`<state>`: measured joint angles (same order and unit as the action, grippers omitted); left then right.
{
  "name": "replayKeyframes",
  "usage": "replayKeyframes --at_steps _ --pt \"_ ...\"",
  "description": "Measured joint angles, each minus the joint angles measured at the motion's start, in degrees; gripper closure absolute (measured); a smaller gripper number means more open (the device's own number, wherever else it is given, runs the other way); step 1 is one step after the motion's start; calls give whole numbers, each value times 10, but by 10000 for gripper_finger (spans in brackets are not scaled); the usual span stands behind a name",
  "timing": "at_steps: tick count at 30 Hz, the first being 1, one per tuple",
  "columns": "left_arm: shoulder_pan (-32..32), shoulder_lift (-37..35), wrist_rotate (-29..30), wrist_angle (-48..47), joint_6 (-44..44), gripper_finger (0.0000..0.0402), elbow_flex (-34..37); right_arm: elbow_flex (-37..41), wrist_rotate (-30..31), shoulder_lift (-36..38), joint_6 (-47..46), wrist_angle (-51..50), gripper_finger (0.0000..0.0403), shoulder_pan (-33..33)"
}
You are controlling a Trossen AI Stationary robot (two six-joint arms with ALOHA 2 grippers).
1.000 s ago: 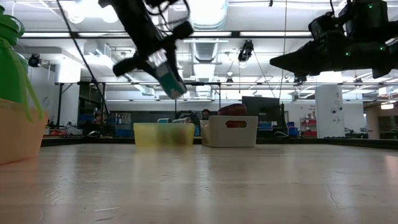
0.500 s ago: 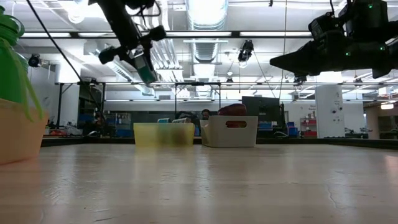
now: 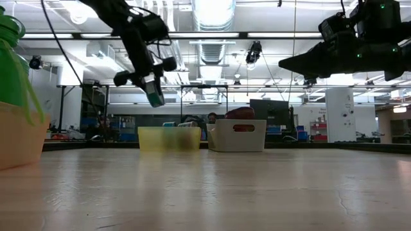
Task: Pick & Place Food Item
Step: Put the blue tuna can into the yellow bin
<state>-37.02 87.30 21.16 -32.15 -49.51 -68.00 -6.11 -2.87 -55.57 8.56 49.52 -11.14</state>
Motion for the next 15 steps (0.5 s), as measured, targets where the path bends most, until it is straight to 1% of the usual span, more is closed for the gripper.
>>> replayKeyframes --at_steps 8,11,15 --pt "-4 113 9 -124 3 277 -119 0 0 0 0 0 370 0" --pt "-5 151 14 -143 3 277 -152 0 0 0 0 0 370 0" --pt "-6 181 17 -152 3 277 -166 0 0 0 0 0 370 0"
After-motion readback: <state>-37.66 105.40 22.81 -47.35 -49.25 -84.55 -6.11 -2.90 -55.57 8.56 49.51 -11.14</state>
